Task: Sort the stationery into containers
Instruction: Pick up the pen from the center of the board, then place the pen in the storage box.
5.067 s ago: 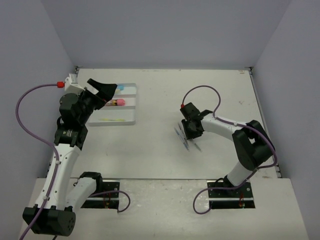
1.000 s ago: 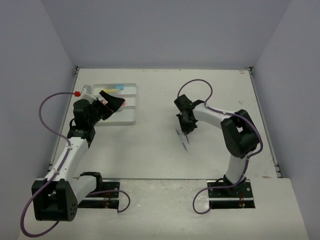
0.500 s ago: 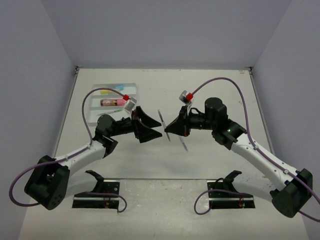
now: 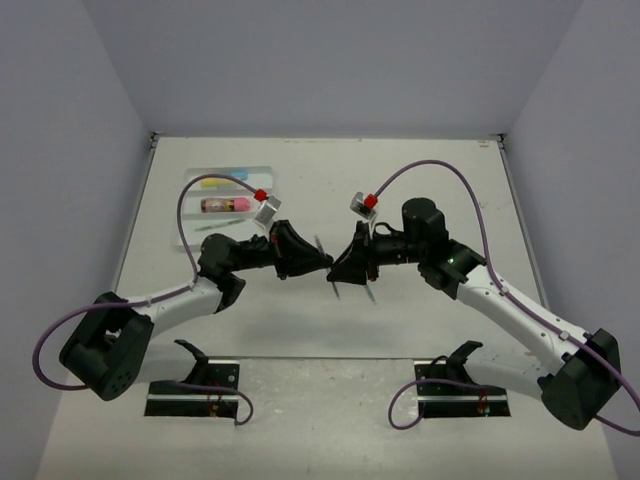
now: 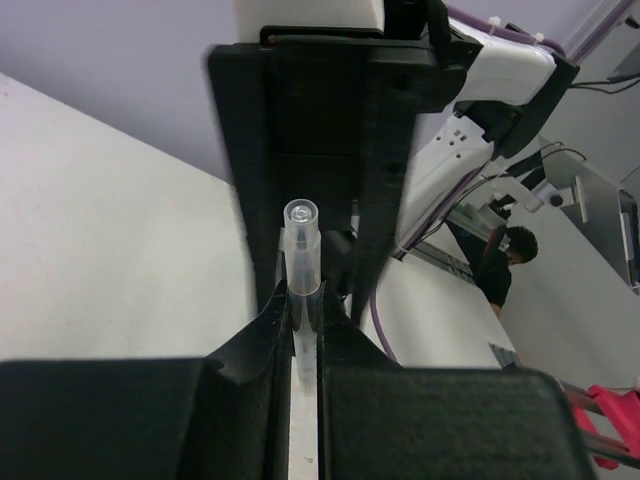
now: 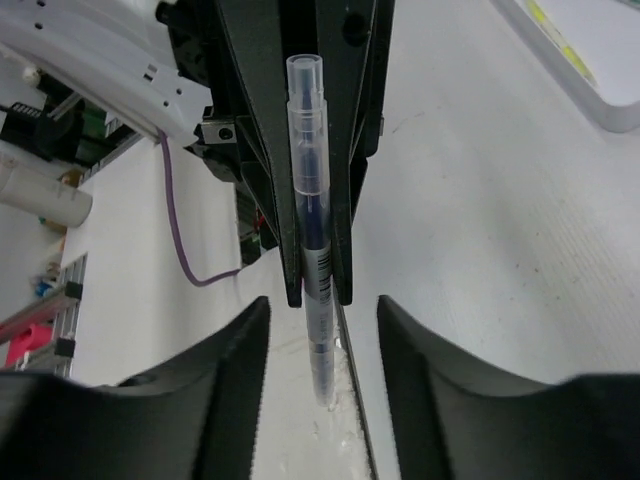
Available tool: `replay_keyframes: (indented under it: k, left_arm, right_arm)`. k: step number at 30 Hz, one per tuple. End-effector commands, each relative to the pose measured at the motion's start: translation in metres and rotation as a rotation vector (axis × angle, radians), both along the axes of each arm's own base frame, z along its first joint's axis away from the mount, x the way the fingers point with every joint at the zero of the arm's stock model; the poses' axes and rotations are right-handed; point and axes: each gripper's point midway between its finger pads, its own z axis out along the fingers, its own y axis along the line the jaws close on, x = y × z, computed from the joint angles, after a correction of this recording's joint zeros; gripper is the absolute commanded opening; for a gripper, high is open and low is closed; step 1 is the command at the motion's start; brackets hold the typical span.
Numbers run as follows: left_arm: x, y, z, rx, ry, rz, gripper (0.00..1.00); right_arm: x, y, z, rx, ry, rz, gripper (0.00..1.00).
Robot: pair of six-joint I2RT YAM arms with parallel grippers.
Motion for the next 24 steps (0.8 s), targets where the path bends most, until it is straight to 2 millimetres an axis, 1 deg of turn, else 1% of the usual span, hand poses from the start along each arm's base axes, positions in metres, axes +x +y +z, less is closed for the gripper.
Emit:
replay_keyframes:
  k: [1, 2, 3, 4, 5, 6, 7, 8, 9, 10, 11, 14, 16, 17, 18, 19, 22, 24]
  left_arm:
    - [0.032, -0.001, 0.013, 0.019, 0.016, 0.143, 0.0]
    - [0.057, 0.003, 0.01, 0.042, 0.052, 0.276, 0.0]
    - [0.093, 0.014, 0.005, 0.082, 0.135, 0.465, 0.0]
    - [0.126, 0.035, -0.011, 0.156, 0.265, 0.661, 0.0]
    - [0.147, 0.066, -0.048, 0.275, 0.44, 0.847, 0.0]
    - [0.16, 0.105, -0.08, 0.355, 0.622, 1.036, 0.0]
    - [0.168, 0.149, -0.104, 0.371, 0.816, 1.232, 0.0]
    - [0.168, 0.185, -0.121, 0.357, 0.963, 1.384, 0.0]
    - [0.168, 0.206, -0.129, 0.286, 1.069, 1.469, 0.0]
    - [0.168, 0.224, -0.133, 0.169, 1.167, 1.543, 0.0]
    - [0.167, 0.237, -0.139, 0.123, 1.189, 1.577, 0.0]
    - [0.17, 0.277, -0.147, -0.144, 1.251, 1.707, 0.0]
    - [0.173, 0.295, -0.149, -0.197, 1.263, 1.803, 0.0]
    - [0.178, 0.303, -0.148, -0.207, 1.259, 1.837, 0.0]
    - [0.189, 0.313, -0.14, -0.21, 1.253, 1.863, 0.0]
    - [0.19, 0.323, -0.154, -0.18, 1.291, 1.896, 0.0]
    - [0.193, 0.337, -0.168, -0.188, 1.345, 1.912, 0.0]
    - [0.193, 0.341, -0.181, -0.181, 1.375, 1.898, 0.0]
  right_arm:
    - [0.031, -0.009, -0.009, -0.07, -0.047, -0.207, 0.83]
    - [0.043, -0.019, -0.018, -0.106, -0.047, -0.309, 0.95]
    - [0.06, -0.036, -0.031, -0.158, -0.035, -0.476, 0.99]
    - [0.079, -0.058, -0.044, -0.21, -0.018, -0.663, 0.99]
    - [0.091, -0.079, -0.055, -0.259, 0.008, -0.818, 0.99]
    - [0.095, -0.094, -0.062, -0.291, 0.021, -0.908, 0.99]
    - [0.094, -0.099, -0.065, -0.31, 0.025, -0.925, 0.99]
    - [0.093, -0.103, -0.068, -0.327, 0.029, -0.937, 0.99]
    - [0.092, -0.105, -0.071, -0.347, 0.033, -0.939, 0.99]
    - [0.09, -0.107, -0.075, -0.37, 0.039, -0.938, 0.99]
    - [0.089, -0.109, -0.078, -0.385, 0.043, -0.94, 0.99]
    - [0.086, -0.109, -0.087, -0.402, 0.055, -0.926, 0.99]
    - [0.083, -0.107, -0.096, -0.419, 0.069, -0.906, 0.99]
    - [0.08, -0.107, -0.103, -0.437, 0.079, -0.89, 0.99]
    - [0.078, -0.107, -0.113, -0.481, 0.089, -0.868, 0.99]
    - [0.077, -0.11, -0.121, -0.525, 0.103, -0.866, 0.99]
    - [0.072, -0.115, -0.151, -0.696, 0.158, -0.826, 0.99]
    - [0.069, -0.113, -0.161, -0.752, 0.176, -0.789, 0.99]
